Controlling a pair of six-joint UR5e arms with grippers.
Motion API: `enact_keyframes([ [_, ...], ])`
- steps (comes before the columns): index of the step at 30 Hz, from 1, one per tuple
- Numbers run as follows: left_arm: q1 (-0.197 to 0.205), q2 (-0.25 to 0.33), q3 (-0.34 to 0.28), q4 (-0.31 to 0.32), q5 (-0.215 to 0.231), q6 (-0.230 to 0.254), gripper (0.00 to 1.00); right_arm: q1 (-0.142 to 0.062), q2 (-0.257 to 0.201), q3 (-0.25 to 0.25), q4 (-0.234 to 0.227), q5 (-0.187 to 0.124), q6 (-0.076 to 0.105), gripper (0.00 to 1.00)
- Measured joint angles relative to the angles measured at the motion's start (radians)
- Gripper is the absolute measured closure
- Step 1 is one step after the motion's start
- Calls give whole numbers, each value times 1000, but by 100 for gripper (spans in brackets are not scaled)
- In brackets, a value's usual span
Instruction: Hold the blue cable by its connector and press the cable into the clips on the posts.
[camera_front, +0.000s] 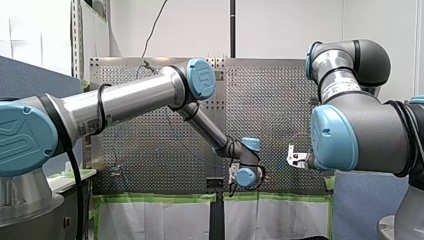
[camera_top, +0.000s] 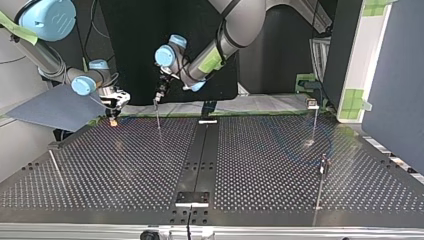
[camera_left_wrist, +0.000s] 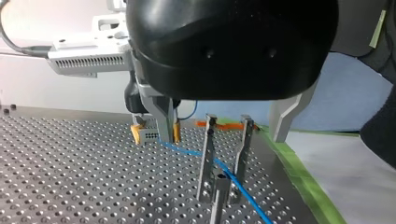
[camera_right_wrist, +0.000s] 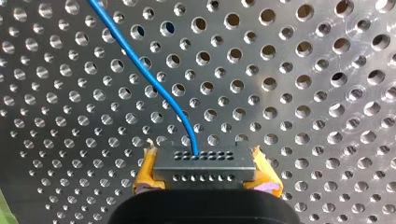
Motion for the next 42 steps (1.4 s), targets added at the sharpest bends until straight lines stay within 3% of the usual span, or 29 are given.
enact_keyframes([
  [25, -7, 0, -2, -23, -17, -22, 0, 2, 0, 0, -6, -17, 9, 100],
  [34, -9, 10, -42, -31, -21, -6, 0, 6, 1, 0, -3, -17, 9, 100],
  [42, -26, 72, -107, -30, -47, 5, 0, 8, 1, 0, 8, -17, 5, 100],
])
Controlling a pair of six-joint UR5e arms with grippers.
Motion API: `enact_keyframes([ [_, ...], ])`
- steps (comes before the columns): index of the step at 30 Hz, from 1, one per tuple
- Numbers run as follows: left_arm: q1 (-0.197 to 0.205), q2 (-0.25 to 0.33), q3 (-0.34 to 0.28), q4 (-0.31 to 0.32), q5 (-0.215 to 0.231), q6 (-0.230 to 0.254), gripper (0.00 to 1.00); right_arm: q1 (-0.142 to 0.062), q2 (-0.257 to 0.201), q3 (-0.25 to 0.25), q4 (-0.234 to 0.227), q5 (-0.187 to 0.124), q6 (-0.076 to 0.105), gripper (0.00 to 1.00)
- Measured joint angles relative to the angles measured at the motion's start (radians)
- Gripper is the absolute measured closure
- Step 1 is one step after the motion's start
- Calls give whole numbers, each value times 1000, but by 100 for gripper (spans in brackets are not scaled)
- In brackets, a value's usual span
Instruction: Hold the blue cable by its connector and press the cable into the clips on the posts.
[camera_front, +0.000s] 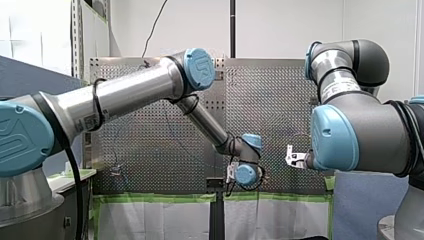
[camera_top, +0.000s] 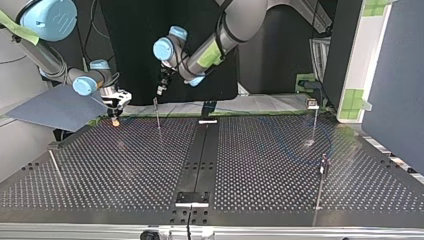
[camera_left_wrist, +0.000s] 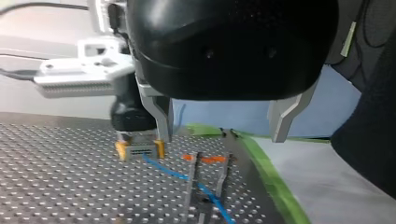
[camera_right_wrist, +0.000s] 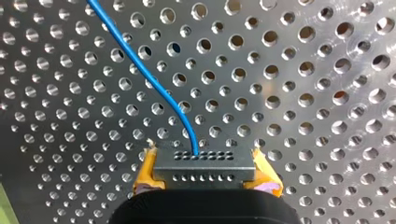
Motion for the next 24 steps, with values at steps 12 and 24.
enact_keyframes([
  [12, 59, 100, -100, 3, 21, -92, 0, 16, 0, 0, 10, 4, -6, 100],
  [24, 114, 202, -202, -98, -7, -161, 0, 23, 1, 0, 12, 2, 2, 100],
])
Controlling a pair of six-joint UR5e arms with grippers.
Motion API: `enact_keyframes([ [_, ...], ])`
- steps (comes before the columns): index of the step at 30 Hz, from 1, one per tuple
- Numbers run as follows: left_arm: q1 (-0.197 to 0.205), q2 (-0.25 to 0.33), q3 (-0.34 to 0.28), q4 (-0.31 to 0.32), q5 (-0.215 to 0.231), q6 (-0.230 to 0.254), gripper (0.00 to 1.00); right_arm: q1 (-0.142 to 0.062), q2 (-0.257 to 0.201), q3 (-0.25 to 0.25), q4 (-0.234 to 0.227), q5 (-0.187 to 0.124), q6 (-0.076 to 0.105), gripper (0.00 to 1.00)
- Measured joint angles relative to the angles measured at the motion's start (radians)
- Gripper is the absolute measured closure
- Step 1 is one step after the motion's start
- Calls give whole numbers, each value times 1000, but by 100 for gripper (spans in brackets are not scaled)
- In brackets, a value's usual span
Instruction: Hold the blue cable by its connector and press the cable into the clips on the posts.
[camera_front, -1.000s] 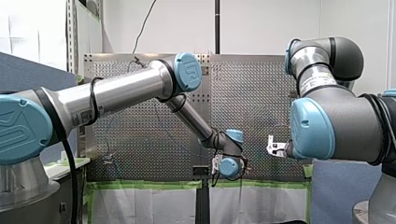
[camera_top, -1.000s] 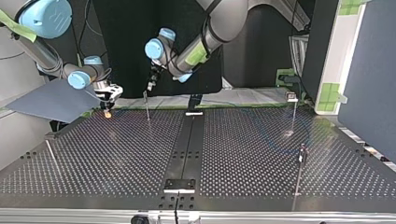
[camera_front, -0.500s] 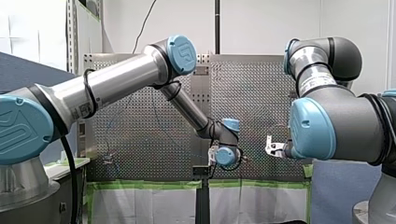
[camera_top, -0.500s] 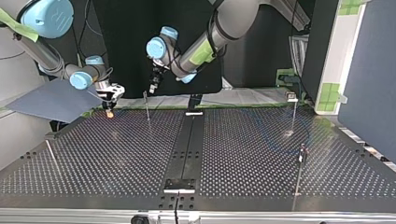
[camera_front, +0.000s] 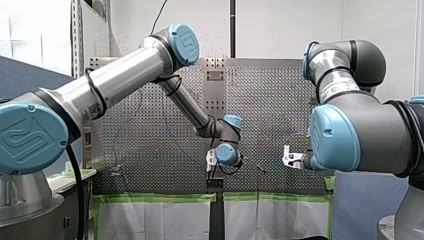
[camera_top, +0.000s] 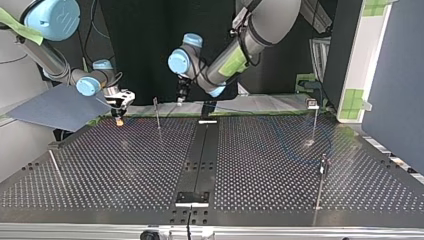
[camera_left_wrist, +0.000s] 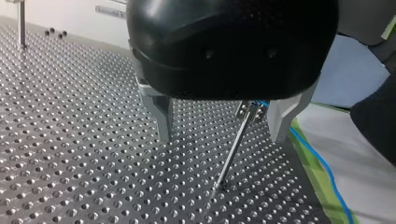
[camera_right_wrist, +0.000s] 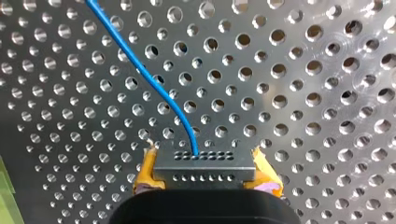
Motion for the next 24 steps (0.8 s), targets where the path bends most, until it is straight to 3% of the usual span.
enact_keyframes([
  [7, -6, 55, -55, -55, -24, 16, 0, 3, 0, 0, 0, -1, 8, 100],
  [24, -12, 219, -219, -212, -28, 14, 0, 17, -2, 0, 26, -1, 1, 100],
])
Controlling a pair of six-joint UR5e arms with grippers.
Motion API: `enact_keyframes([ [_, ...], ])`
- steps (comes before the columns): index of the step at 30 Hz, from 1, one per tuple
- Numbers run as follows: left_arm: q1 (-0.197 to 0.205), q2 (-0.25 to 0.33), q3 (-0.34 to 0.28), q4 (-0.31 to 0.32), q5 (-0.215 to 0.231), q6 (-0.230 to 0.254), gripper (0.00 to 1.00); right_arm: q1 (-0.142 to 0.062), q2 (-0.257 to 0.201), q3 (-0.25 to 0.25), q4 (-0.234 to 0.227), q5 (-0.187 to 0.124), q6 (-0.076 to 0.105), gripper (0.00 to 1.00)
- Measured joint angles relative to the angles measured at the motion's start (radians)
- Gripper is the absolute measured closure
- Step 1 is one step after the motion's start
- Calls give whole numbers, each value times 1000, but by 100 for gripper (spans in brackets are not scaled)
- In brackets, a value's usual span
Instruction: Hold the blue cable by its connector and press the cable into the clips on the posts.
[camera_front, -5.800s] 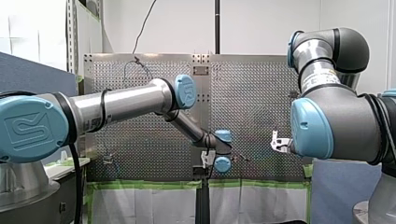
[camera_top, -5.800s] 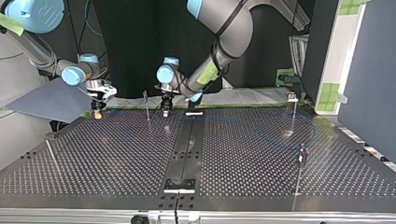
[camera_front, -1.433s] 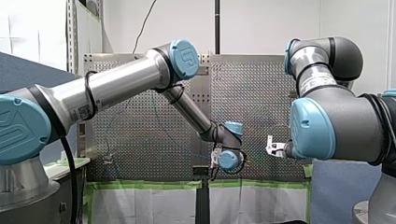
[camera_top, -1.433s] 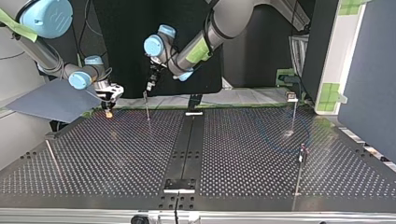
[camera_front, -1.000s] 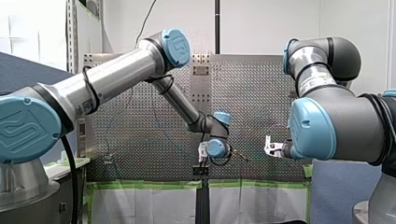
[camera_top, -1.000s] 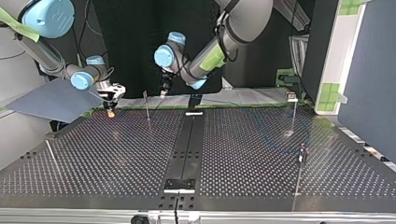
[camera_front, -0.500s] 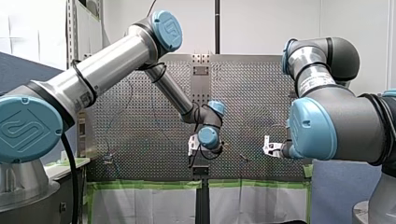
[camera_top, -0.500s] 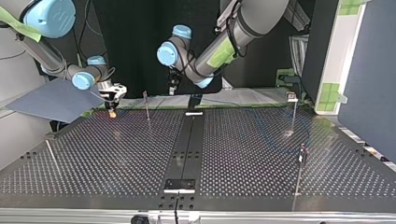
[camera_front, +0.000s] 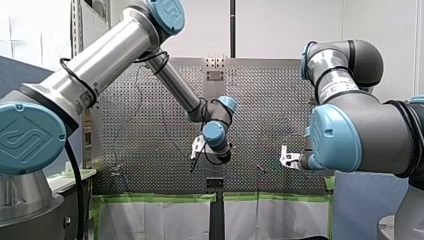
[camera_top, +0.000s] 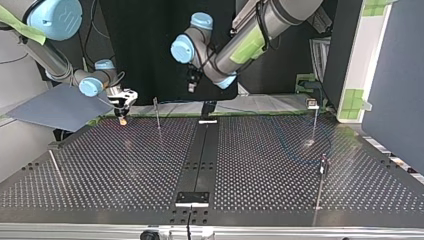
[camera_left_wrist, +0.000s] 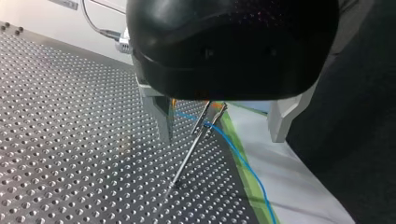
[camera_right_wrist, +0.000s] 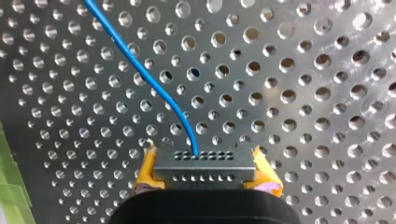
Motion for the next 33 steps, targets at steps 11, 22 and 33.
enact_keyframes([
  [11, -2, 97, -97, 11, -1, -2, 0, 2, 0, 0, 1, -2, 0, 100],
  [22, 3, 187, -187, 99, -1, -44, 0, 7, 0, 0, 1, -1, 0, 100],
  [33, 9, 287, -287, 198, 0, -80, 0, 8, -1, 0, 1, 0, 0, 100],
])
